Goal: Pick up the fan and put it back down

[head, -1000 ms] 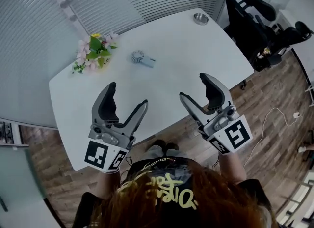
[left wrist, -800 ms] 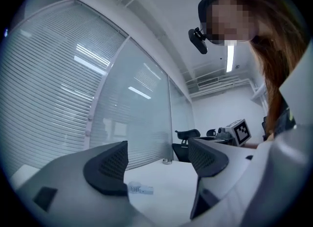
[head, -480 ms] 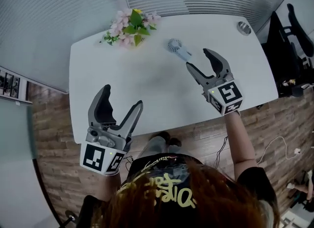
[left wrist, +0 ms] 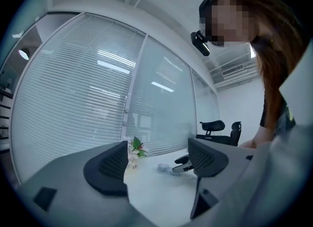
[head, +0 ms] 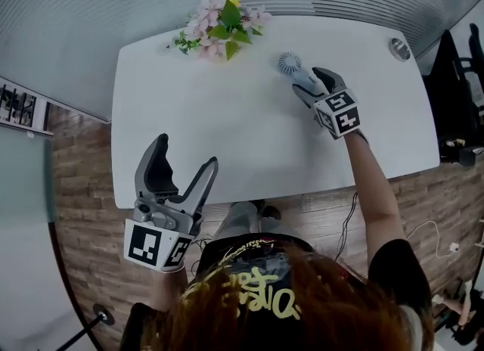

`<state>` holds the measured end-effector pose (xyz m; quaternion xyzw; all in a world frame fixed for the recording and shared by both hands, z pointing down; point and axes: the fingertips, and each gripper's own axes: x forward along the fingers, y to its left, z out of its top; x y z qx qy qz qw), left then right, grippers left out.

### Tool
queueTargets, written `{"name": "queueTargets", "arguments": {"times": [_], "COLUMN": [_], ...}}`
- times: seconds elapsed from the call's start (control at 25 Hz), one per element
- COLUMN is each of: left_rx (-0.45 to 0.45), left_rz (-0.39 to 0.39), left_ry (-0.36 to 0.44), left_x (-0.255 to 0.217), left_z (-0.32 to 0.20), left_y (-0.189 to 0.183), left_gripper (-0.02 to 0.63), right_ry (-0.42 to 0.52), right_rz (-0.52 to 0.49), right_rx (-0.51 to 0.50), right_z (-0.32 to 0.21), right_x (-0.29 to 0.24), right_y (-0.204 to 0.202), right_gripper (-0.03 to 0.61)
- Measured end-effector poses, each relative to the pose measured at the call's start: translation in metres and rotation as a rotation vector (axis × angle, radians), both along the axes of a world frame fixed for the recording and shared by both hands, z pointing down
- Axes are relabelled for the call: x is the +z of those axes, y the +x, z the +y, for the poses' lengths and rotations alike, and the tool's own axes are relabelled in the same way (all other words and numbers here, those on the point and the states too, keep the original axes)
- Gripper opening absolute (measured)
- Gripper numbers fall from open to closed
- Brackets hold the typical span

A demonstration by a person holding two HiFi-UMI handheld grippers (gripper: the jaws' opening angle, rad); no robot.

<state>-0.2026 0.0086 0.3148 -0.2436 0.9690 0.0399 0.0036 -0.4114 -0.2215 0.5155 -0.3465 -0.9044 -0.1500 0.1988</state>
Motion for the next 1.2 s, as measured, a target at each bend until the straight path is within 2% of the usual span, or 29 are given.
{"name": "queueTargets", "arguments": {"times": [0.24,0.64,0.72,0.76,0.8,1.0,1.2], "left_rx": [-0.017,-0.026,-0.027,-0.025,-0.021,0.006,0.003], "left_rz": [0.009,0.018,0.021,0.022,0.022,0.025,0.020], "left_ry": [-0.002,-0.012,-0.005,-0.003,-0.004,-0.010,-0.010], "left_x": [0.003,0.007,0.008,0.008,0.008,0.008,0.004], "left_z": [0.005,0.012,0.012,0.012,0.010,0.001,0.003], "left_y": [-0.004,-0.007,-0.008,-0.008,-0.008,-0.006,-0.006], "left_gripper": [0.380,0.380,0.380,0.380,0.380,0.380,0.380], "right_ry": [0.096,0.089,0.091,0.093,0.094,0.090,0.043], "right_rz": [0.117,0.257,0.282,0.282,0.274,0.229,0.177], "right_rx": [0.013,-0.047,-0.054,-0.055,-0.053,-0.026,-0.021], "right_z": [0.000,-0.001,0.000,0.001,0.002,0.001,0.008], "right_x": [0.038,0.058,0.058,0.058,0.057,0.053,0.035], "right_y": [-0.028,-0.038,-0.037,-0.037,-0.036,-0.033,-0.026], "right_gripper": [0.284,0.284,0.266,0.227,0.222,0.218,0.218]}}
